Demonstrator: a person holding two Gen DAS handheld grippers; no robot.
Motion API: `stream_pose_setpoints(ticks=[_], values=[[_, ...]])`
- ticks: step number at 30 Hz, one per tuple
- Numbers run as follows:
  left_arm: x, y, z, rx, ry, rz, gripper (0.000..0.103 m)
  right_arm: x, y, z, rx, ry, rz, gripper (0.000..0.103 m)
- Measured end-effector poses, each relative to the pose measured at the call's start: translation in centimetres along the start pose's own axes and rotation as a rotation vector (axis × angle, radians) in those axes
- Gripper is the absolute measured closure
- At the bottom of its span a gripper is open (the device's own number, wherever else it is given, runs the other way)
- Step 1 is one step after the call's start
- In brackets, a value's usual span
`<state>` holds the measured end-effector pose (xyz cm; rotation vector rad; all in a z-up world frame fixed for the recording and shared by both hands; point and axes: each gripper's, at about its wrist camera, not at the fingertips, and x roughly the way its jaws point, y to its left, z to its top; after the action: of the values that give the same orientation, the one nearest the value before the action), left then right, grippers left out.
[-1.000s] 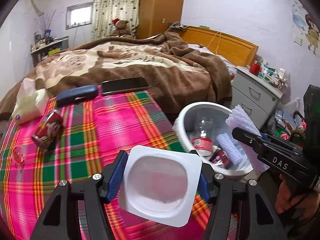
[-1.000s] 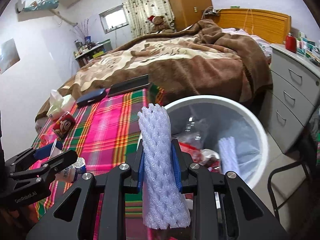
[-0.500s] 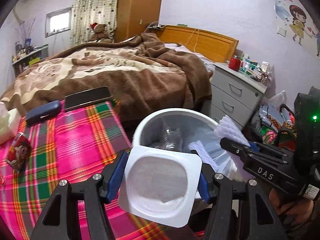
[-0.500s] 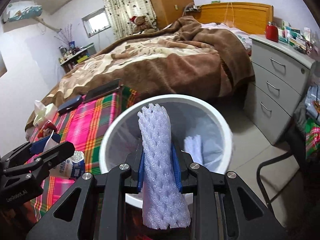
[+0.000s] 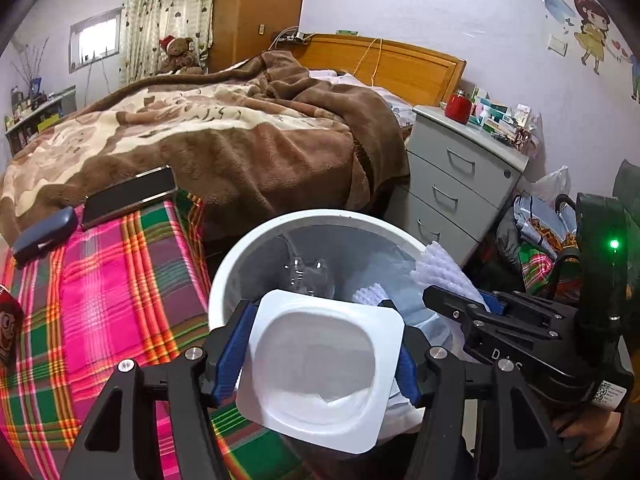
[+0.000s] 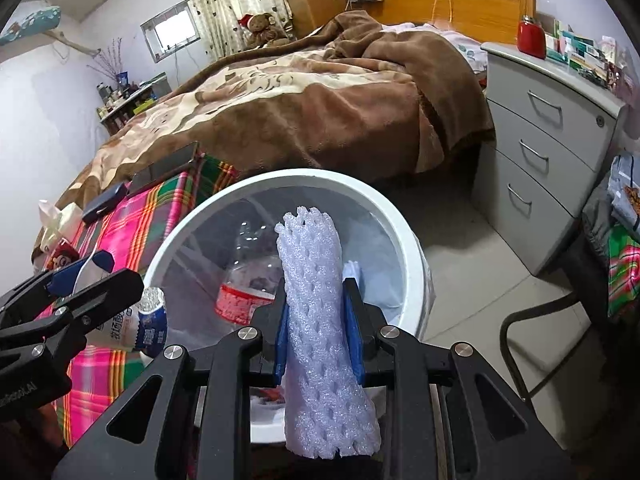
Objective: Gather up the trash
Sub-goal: 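Open both grippers to drop the cup and sleeve into the bin, then move both tools back to the cloth toward the clear cup and red can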
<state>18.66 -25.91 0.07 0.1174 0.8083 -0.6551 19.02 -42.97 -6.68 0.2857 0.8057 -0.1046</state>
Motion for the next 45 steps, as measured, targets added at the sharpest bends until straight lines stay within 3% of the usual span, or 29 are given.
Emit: stream_pose_setpoints(ticks=[4, 8, 9, 28, 45], values=[[0.9, 0.0, 0.0, -0.008, 0.018, -0.005, 0.04, 0.1, -0.2, 0.0, 0.0, 0.012, -0.001, 0.073], [1.1, 0.3, -0.1, -0.03, 0.016, -0.023, 0.034, 0.2, -0.4, 0.0, -0.002, 0.015, -0.008, 0.05], [1.1, 0.4, 0.0, -0.034, 0.013, -0.029, 0.032, 0.1, -0.4, 0.0, 0.0, 0.011, 0.0, 0.05], [-2.0, 1.6, -1.2, -0.063, -0.019, 0.004, 0.031, -1.4, 0.8, -0.4, -0.003, -0.022, -0.003, 0.049], [-8.0, 5.1, -4.0, -0.123, -0.087, 0.08, 0.031, -2.8, 4.9, -1.2, -0.064, -0.053, 0.034, 0.049]])
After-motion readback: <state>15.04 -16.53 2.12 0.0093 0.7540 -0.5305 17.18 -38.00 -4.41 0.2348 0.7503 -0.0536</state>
